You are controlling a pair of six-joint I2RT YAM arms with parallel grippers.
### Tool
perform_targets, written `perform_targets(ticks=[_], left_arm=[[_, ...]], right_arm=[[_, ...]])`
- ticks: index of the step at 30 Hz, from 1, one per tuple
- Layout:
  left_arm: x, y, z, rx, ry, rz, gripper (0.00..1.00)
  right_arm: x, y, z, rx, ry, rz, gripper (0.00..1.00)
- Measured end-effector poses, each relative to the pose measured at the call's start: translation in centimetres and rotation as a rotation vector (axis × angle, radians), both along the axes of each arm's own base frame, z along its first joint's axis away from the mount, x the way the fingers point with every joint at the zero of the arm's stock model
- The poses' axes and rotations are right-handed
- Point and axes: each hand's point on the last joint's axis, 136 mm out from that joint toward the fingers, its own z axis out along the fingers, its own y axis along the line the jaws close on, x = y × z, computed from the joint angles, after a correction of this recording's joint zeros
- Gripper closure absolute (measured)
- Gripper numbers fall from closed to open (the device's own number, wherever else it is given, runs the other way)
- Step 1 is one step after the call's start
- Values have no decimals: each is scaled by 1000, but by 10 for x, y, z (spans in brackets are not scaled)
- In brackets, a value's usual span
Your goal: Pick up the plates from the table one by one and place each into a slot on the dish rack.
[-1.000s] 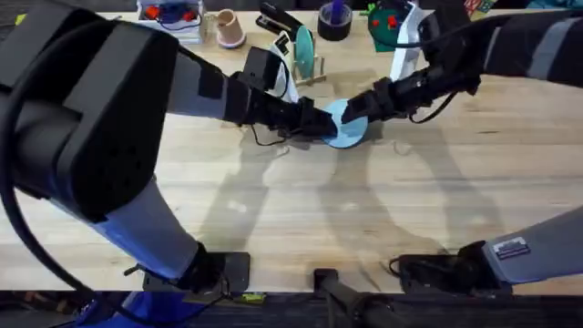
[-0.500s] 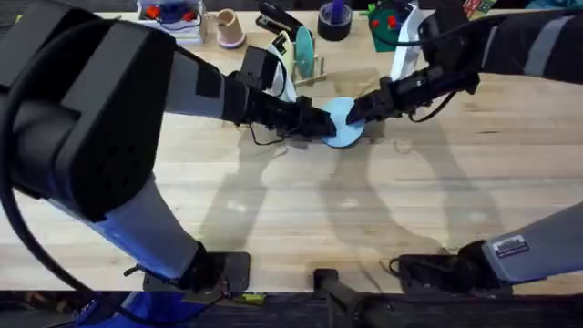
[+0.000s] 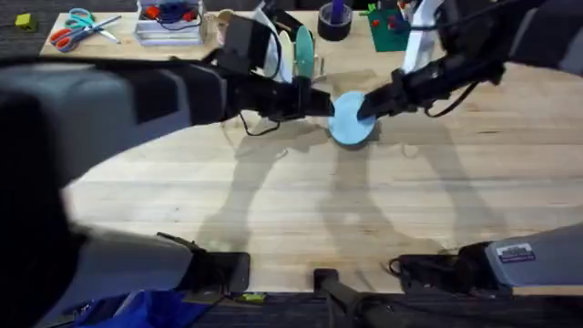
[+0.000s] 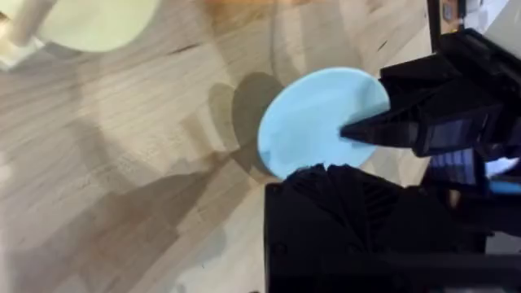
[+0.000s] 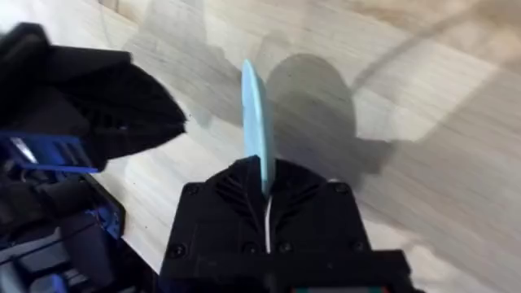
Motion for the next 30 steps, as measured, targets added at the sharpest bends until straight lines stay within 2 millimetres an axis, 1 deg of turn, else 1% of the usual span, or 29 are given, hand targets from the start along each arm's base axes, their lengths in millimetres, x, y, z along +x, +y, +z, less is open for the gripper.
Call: perform_targets(ticks=[4,10,12,16,18,21,26,30], left_arm=[[-4,11,29,35,-65,49,960],[-17,36,59,116,-131,140,961],[-25,47,65,158,-133,174,962],[-48,73,66,275,-103,227,962],[-55,86,69,340,-90,248,962],[-64,104,81,435,-88,275,962],[-66,128,114,551,-135,327,961],[-63,141,140,609,-199,360,962]], right_arm=[[3,-8,33,-44,-70,-5,972],[6,-20,81,-120,-165,-12,972],[8,-24,97,-145,-191,-16,972],[14,-31,126,-192,-245,-22,972],[17,-36,136,-222,-267,-30,972],[18,-43,151,-262,-290,-43,972],[20,-51,171,-312,-336,-51,972],[22,-50,187,-358,-389,-43,972]])
